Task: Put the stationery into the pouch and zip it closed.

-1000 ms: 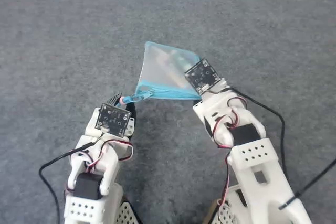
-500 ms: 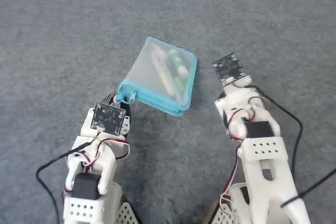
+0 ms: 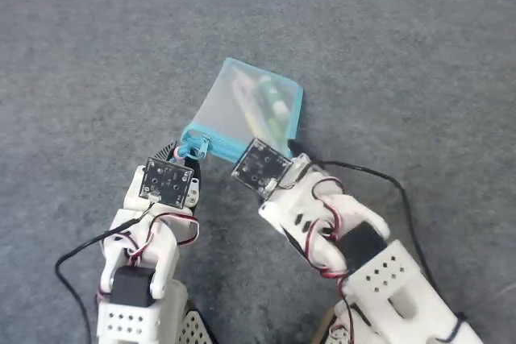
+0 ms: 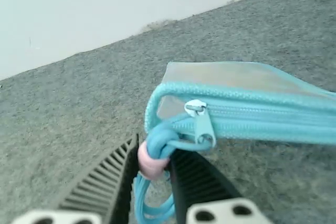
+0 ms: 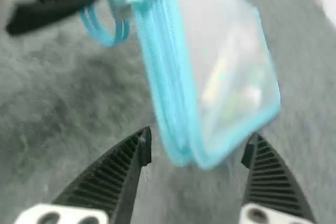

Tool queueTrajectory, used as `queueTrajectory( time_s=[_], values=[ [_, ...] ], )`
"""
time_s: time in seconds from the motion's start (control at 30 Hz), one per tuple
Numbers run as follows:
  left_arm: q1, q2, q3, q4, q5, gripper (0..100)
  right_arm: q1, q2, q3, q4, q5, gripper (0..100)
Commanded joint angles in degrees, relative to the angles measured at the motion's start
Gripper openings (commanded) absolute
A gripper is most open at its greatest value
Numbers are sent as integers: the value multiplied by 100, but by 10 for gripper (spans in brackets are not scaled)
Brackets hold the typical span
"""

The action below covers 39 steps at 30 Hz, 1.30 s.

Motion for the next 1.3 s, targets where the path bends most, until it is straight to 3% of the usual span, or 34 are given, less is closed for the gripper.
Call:
queueTrajectory(
  time_s=[0.0,0.23,0.5,0.87,1.27],
  values=[
    [26,79,-382,-141,70,9,-75,523,-158,-620,79,266],
    [26,79,-382,-141,70,9,145,2167,-914,-1341,79,252],
    [26,79,-374,-141,70,9,470,2844,-1345,-1719,62,2],
    [26,97,-356,-141,70,9,1965,2897,-1345,-945,88,5],
    [26,79,-303,-149,70,9,3301,2905,-1319,-910,193,5]
  ],
)
